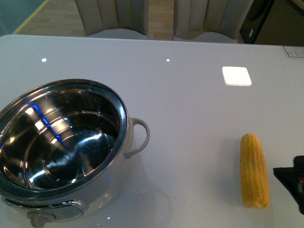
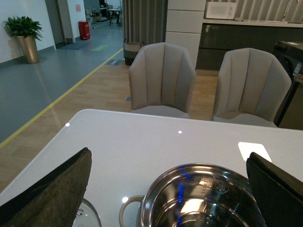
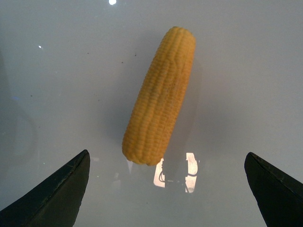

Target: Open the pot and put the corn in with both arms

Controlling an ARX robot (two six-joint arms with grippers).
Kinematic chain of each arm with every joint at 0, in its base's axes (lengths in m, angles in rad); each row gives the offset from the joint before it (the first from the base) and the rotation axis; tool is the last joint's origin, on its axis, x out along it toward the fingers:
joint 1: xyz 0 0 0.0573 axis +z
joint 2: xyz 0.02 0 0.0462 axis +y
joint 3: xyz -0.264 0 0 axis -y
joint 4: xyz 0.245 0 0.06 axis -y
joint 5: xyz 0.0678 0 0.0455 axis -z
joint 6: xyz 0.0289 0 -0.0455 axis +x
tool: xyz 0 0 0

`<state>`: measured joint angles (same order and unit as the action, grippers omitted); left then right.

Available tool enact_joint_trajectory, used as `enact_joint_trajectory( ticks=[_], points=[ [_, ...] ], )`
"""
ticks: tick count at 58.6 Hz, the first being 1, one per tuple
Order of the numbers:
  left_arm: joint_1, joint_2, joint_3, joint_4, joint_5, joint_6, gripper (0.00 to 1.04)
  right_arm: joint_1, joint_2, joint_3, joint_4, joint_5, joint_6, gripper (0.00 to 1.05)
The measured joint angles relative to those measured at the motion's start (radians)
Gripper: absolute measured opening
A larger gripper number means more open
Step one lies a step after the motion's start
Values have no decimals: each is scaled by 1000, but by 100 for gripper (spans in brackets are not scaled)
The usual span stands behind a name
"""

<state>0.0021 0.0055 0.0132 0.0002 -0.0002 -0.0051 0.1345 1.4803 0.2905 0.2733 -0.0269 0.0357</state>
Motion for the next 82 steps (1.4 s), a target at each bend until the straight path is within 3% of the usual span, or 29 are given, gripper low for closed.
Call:
enact_joint_trajectory(
  ticks=[13,44,64,82],
  points=[
    [0,0,0,0,0,0,98,27,330,89,148,5,0,96],
    [0,0,0,0,0,0,98,36,650,254,180,-26,23,96],
    [0,0,0,0,0,0,98,21,704,273,198,-56,27,44],
    [0,0,0,0,0,0,98,-6,527,213,140,-107,-16,28]
  ],
)
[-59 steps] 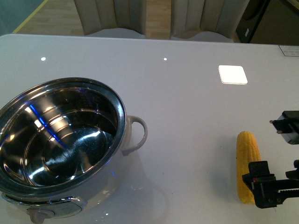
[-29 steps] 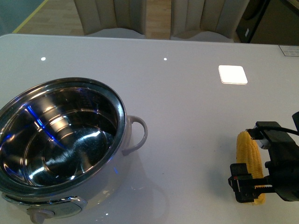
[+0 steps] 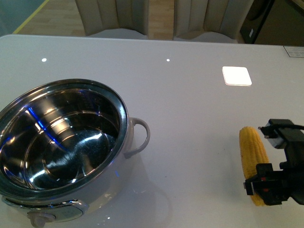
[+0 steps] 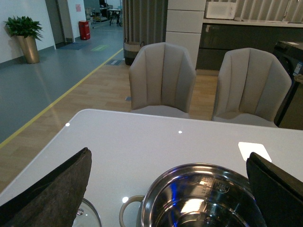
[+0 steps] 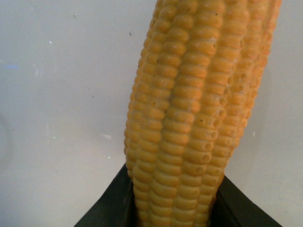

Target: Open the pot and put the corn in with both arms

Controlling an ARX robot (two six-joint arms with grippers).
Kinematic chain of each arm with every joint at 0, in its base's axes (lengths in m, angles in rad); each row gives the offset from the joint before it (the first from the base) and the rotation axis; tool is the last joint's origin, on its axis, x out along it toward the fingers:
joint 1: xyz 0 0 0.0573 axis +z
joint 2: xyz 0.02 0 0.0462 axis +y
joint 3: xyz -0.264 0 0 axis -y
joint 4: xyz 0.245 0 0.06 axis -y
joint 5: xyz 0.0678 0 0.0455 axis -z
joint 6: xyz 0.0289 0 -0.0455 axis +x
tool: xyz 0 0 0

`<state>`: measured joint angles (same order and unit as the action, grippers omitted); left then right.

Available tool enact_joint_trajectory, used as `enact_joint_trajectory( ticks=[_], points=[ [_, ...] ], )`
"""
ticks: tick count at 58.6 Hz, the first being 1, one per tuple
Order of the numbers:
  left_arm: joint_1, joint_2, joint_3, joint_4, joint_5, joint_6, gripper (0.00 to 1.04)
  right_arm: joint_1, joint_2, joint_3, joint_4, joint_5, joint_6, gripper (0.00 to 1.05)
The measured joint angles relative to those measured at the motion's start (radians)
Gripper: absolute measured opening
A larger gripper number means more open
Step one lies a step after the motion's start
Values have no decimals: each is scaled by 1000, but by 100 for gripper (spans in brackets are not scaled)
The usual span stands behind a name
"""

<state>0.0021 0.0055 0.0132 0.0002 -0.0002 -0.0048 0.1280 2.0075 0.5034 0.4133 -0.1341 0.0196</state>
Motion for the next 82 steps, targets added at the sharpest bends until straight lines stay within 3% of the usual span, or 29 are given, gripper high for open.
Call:
enact_joint_trajectory(
  ticks=[16,33,54,82],
  points=[
    [0,0,0,0,0,0,98,7,-336,-8,-182,-96,15,23],
    [0,0,0,0,0,0,98,175,-541,68,-272,-129,171,23],
    [0,0,0,0,0,0,98,432,-424,246,-218,-101,414,23],
    [0,0,0,0,0,0,98,539,-225,422,-200,-89,524,23]
  ],
)
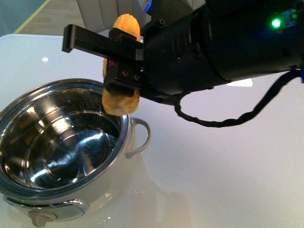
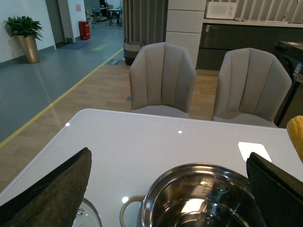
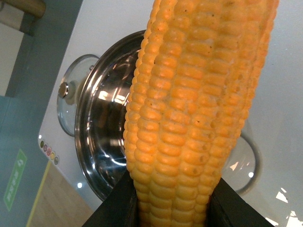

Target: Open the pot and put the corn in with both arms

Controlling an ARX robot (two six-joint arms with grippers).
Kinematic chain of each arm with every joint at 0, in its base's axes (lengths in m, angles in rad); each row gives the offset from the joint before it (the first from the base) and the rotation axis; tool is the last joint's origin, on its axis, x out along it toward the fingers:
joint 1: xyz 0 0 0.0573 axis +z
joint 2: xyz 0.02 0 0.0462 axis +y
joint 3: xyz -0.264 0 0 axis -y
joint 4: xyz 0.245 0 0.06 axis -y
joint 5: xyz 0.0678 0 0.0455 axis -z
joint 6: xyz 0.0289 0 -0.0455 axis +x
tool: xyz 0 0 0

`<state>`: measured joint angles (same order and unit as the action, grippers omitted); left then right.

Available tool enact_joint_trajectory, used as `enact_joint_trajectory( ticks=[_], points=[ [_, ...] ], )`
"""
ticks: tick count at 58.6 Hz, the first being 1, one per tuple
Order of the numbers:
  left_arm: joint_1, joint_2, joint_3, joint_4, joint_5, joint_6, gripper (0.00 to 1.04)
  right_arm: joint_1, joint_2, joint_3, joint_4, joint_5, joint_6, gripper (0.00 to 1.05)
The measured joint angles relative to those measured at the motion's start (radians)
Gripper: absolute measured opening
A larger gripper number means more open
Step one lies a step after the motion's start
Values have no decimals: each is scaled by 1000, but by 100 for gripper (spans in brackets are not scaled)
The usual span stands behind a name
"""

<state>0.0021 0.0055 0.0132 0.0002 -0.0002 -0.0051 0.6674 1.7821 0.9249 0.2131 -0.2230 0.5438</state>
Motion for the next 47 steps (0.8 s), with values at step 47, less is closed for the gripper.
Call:
enact_joint_trajectory(
  ticks=[47],
  points=[
    [0,0,0,0,0,0,98,10,184,121,126,-88,325,23]
  ],
)
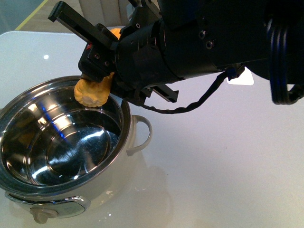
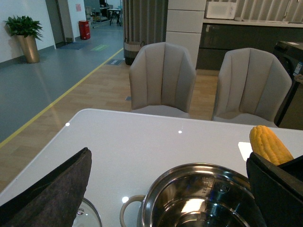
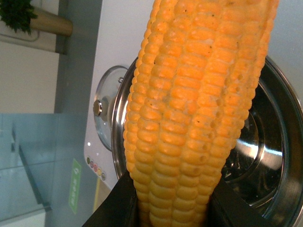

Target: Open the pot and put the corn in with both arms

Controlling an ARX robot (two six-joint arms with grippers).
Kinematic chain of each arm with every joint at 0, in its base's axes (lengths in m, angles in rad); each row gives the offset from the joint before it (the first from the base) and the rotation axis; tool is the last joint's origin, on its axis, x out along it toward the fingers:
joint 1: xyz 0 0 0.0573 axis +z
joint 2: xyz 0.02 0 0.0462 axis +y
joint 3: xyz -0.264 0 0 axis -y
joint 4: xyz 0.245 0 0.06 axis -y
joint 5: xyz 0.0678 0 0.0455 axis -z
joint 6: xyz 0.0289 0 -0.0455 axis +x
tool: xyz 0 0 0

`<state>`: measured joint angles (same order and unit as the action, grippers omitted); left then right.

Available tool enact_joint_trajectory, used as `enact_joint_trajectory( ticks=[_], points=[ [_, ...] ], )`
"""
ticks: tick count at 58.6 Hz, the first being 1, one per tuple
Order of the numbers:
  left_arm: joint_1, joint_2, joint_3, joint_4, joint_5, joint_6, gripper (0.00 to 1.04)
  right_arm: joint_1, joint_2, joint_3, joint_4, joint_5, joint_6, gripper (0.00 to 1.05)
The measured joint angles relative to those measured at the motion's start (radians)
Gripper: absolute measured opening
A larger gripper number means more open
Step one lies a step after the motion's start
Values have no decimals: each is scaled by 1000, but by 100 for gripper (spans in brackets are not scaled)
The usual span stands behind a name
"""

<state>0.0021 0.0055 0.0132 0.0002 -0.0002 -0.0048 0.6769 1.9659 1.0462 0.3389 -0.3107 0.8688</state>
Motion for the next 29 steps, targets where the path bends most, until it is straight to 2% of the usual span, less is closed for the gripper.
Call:
enact_joint_trajectory(
  ticks=[29],
  points=[
    [0,0,0,0,0,0,98,-18,67,-11,33,-24,63,23]
  ],
)
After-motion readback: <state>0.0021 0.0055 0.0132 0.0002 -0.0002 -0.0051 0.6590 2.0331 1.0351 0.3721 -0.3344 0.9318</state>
